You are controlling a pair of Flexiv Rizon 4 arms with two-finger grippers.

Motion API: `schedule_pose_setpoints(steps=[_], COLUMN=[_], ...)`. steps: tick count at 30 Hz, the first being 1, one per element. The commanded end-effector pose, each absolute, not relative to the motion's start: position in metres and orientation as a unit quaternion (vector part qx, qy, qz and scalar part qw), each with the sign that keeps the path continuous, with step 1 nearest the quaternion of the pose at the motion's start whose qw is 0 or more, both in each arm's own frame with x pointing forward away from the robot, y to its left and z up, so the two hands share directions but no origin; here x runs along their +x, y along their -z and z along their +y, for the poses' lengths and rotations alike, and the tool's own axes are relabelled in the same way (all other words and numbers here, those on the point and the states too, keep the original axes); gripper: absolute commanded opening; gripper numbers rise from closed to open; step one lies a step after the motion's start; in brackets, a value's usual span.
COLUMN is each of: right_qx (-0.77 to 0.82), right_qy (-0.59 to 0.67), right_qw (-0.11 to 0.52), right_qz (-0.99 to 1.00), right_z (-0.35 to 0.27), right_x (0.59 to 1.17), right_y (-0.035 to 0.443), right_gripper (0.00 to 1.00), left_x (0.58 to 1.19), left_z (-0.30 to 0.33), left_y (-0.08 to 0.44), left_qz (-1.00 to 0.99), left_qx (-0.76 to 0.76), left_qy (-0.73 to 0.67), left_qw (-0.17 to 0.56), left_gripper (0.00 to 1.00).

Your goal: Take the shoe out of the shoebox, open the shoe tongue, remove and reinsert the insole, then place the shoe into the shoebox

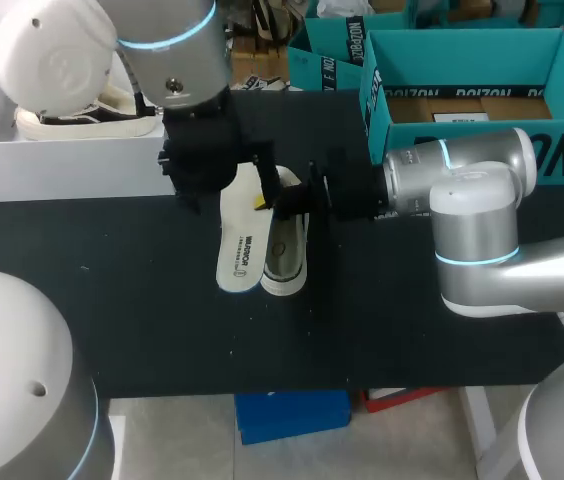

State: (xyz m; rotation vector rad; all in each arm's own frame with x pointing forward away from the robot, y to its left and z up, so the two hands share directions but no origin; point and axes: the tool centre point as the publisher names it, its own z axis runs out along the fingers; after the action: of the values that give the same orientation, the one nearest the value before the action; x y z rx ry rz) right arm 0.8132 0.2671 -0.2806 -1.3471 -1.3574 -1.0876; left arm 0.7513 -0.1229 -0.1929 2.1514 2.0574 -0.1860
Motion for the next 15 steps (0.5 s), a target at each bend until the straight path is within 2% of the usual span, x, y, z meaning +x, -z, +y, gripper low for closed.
schedule_pose_setpoints(steps=[1,8,15], right_qx=[-0.547,-0.547,-0.547], right_qy=[0.442,0.442,0.442], right_qw=[0.452,0.452,0.452], right_qz=[-0.549,-0.549,-0.549], right_z=[0.269,0.269,0.269], right_x=[0.813,0.813,0.813], right_y=[0.281,0.281,0.281], right_gripper=[0.0,0.0,0.0], left_x=[0.733,0.715,0.707], left_z=[-0.12,-0.114,-0.105], left_y=[0.192,0.191,0.182], left_qz=[0.688,0.692,0.694], left_qx=[0.716,0.71,0.672], left_qy=[0.044,0.041,0.141], left_qw=[0.107,0.123,0.216], left_gripper=[1.0,1.0,1.0])
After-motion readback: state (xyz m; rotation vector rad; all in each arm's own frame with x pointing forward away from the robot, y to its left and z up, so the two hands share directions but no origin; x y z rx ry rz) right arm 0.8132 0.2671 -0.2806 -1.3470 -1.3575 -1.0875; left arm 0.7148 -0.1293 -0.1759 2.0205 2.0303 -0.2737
